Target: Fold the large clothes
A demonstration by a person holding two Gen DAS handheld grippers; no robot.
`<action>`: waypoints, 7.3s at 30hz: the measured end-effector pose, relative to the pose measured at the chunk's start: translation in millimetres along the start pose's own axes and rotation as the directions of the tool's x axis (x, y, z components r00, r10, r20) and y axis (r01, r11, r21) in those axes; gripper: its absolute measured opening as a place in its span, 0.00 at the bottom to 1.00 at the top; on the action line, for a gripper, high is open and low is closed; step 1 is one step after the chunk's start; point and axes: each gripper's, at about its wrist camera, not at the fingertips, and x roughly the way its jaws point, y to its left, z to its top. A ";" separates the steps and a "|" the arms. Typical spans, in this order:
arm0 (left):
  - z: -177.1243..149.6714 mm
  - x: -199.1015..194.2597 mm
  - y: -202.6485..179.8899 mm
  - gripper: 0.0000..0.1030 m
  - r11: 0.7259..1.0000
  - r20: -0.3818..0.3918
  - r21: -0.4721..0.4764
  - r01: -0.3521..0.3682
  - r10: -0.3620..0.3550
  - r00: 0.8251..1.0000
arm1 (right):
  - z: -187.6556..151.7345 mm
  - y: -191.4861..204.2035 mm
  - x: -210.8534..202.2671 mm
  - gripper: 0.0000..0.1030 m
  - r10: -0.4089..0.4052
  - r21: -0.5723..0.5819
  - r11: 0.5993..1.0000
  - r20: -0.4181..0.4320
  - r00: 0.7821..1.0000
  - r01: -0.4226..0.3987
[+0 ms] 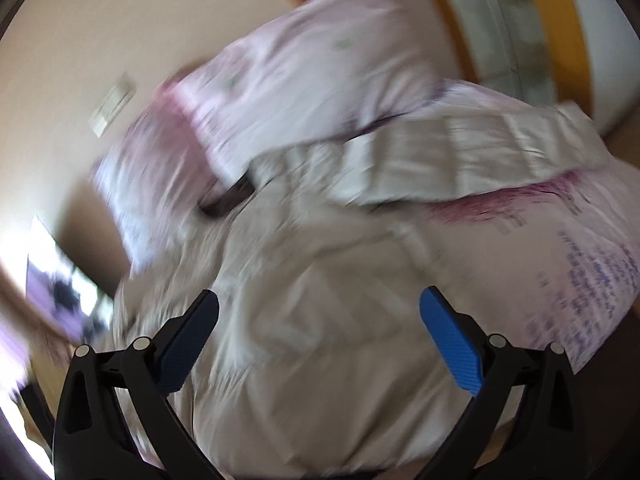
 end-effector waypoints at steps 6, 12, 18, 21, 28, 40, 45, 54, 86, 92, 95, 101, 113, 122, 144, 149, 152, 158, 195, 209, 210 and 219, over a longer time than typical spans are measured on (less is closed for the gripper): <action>28.8 -4.2 63.2 0.98 0.976 0.101 -0.208 0.067 -0.046 0.994 | 57.2 -110.1 24.6 0.67 -0.058 0.445 0.893 -0.023 0.998 0.062; 42.6 7.0 112.5 0.98 0.946 0.077 -0.323 0.001 0.025 0.997 | 69.4 -196.6 35.5 0.59 -0.145 0.677 0.725 -0.032 0.989 0.128; 46.5 27.9 145.6 0.98 0.912 0.045 -0.410 -0.019 0.040 0.998 | 80.6 -225.4 36.5 0.46 -0.215 0.710 0.688 0.001 0.977 0.151; 49.0 36.3 150.1 0.98 0.903 0.033 -0.429 -0.013 0.030 0.999 | 90.8 -228.8 39.3 0.42 -0.243 0.712 0.680 -0.005 0.970 0.174; 69.2 46.0 149.6 0.98 0.916 0.042 -0.401 0.023 -0.007 0.999 | 98.3 -227.4 44.5 0.31 -0.319 0.687 0.683 -0.025 0.948 0.248; 124.0 72.9 106.3 0.98 0.924 0.072 -0.321 0.209 -0.197 0.978 | 153.6 -125.7 55.1 0.05 -0.549 0.258 0.825 0.154 0.822 0.503; 150.7 85.9 66.5 0.98 0.942 0.092 -0.210 0.263 -0.248 0.964 | 171.3 -32.4 64.0 0.05 -0.422 0.012 0.900 0.277 0.863 0.436; 179.4 125.5 30.4 0.98 0.845 0.060 -0.297 0.444 -0.448 0.892 | 134.1 117.3 121.4 0.05 0.001 -0.304 0.953 0.051 0.999 0.015; 168.3 266.9 -48.2 0.25 0.743 -0.273 -0.537 0.400 -0.602 0.750 | 61.4 147.9 131.9 0.80 0.112 -0.313 0.924 -0.327 0.938 -0.219; 189.1 254.3 -14.8 0.17 0.809 -0.216 -0.460 0.365 -0.501 0.838 | 88.7 117.6 121.3 0.86 0.178 -0.143 0.964 -0.275 0.945 -0.224; 193.7 243.3 18.5 0.17 0.842 -0.195 -0.443 0.309 -0.426 0.883 | 93.9 112.1 118.8 0.86 0.171 -0.129 0.969 -0.262 0.950 -0.210; 180.3 245.3 43.3 0.32 0.877 -0.256 -0.405 0.258 -0.380 0.889 | 91.4 124.3 136.7 0.86 0.089 -0.122 0.984 -0.317 0.944 -0.133; 137.4 93.3 132.1 0.81 0.886 -0.001 -0.402 0.230 -0.252 0.968 | 27.6 240.9 229.3 0.20 0.081 -0.254 0.931 -0.555 0.828 -0.261; 43.5 2.4 245.2 0.81 0.811 0.107 -0.581 0.069 -0.007 0.994 | -27.9 286.8 304.6 0.18 -0.097 -0.390 0.900 -0.618 0.780 -0.197; -6.1 22.9 355.7 0.19 0.414 0.100 -0.910 0.034 0.138 0.985 | 7.3 266.1 216.5 0.60 0.060 -0.348 0.896 -0.522 0.851 -0.276; 18.1 7.6 359.7 0.08 0.457 0.146 -0.887 0.055 0.165 0.975 | 12.8 257.8 205.6 0.60 0.078 -0.337 0.897 -0.512 0.855 -0.284; 55.2 -12.1 348.6 0.08 0.532 0.208 -0.844 0.076 0.192 0.959 | 19.8 252.0 196.7 0.61 0.090 -0.335 0.898 -0.494 0.865 -0.285; 143.2 -33.9 287.2 0.08 0.715 0.347 -0.680 0.162 0.119 0.930 | 40.1 230.7 176.4 0.61 0.076 -0.349 0.906 -0.424 0.902 -0.240; 201.9 127.9 -49.2 0.96 0.839 -0.018 -0.142 0.526 -0.533 0.846 | 87.6 137.6 157.9 0.61 0.099 -0.142 0.976 -0.377 0.921 -0.163; 130.0 69.7 137.8 0.98 0.949 -0.089 -0.314 -0.008 -0.021 0.996 | 47.1 161.3 239.0 0.31 0.178 0.016 0.978 -0.594 0.784 -0.210; 123.0 68.0 151.1 0.98 0.939 -0.107 -0.340 -0.044 0.008 0.994 | 45.4 163.5 241.6 0.21 0.177 0.016 0.978 -0.597 0.783 -0.209; 101.4 58.2 196.9 0.98 0.899 -0.102 -0.429 -0.084 0.044 0.994 | 84.4 170.8 184.6 0.10 0.175 -0.097 0.971 -0.340 0.924 -0.219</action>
